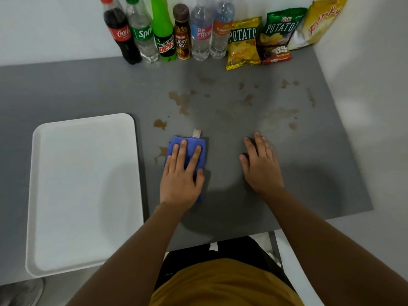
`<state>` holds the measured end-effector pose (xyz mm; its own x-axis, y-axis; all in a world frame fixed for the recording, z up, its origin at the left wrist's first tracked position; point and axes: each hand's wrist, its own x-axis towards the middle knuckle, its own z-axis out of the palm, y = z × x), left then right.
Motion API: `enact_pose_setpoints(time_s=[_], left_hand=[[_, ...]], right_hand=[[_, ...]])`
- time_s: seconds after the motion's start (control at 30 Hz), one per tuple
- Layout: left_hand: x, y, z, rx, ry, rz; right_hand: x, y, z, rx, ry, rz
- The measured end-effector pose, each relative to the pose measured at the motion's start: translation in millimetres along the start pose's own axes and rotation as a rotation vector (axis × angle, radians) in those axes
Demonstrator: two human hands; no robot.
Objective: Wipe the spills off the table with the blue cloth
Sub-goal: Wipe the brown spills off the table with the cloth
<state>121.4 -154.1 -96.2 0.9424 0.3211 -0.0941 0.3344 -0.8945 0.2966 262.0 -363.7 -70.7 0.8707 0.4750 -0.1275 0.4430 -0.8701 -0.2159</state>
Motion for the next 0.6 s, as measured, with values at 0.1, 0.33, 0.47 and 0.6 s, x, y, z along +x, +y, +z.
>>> enact_pose_setpoints(time_s=[0.1,0.33,0.47,0.6], left_hand=[[4,-17,-7,0.002,0.012,-0.021],[59,-23,-16,0.029,0.037,-0.038],[70,-11,-16,0.042,0.016,0.005],[49,-14,-13,0.012,-0.015,0.106]], right_hand=[[0,1,0,-0.002,-0.009,0.004],[-1,-1,1,0.011,-0.004,0.01],[-1,-2,4,0.005,0.005,0.008],[-1,-4,4,-0.003,0.008,0.014]])
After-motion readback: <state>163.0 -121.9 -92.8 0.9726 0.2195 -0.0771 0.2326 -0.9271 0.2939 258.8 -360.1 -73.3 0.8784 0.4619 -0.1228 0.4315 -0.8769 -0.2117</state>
